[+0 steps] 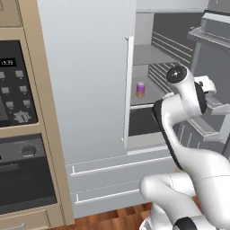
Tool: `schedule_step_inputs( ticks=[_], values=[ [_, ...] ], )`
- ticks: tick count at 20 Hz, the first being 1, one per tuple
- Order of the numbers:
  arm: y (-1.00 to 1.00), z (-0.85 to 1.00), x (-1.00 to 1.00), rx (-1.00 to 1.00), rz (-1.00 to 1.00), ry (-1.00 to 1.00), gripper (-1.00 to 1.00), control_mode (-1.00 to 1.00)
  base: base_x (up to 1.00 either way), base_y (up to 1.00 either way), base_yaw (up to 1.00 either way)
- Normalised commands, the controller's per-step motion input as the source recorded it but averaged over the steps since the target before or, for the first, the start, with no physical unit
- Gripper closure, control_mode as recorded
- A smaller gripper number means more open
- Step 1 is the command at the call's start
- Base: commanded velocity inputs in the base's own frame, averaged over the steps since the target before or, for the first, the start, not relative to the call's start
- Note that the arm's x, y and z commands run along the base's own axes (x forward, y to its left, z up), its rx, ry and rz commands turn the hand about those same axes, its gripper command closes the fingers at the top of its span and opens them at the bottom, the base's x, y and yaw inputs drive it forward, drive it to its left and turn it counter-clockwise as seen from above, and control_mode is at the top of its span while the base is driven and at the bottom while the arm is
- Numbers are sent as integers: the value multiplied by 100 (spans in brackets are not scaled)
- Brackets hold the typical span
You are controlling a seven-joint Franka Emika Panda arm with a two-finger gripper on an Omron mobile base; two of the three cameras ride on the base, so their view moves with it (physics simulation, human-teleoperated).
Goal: Open the fridge, grab two sodas, and place both sodas inside the bowl with ice on the dining counter.
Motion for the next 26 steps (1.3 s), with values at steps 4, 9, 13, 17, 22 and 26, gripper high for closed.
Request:
schedule_step_inputs(
  ticks=[4, 9, 13, 17, 22, 26],
  values=[
    [100, -2, 30, 10, 10, 0, -100, -100, 0, 0, 0],
    [98, -4, 51, 18, 22, -3, -100, -100, 0, 0, 0],
    [89, 0, 67, 20, 24, -7, -100, -100, 0, 0, 0],
    [67, 0, 61, 17, 18, -9, -100, -100, 0, 0, 0],
    [15, 0, 56, 10, 8, -8, -100, -100, 0, 0, 0],
    [1, 0, 64, 2, 0, -5, -100, -100, 0, 0, 0]
  ],
)
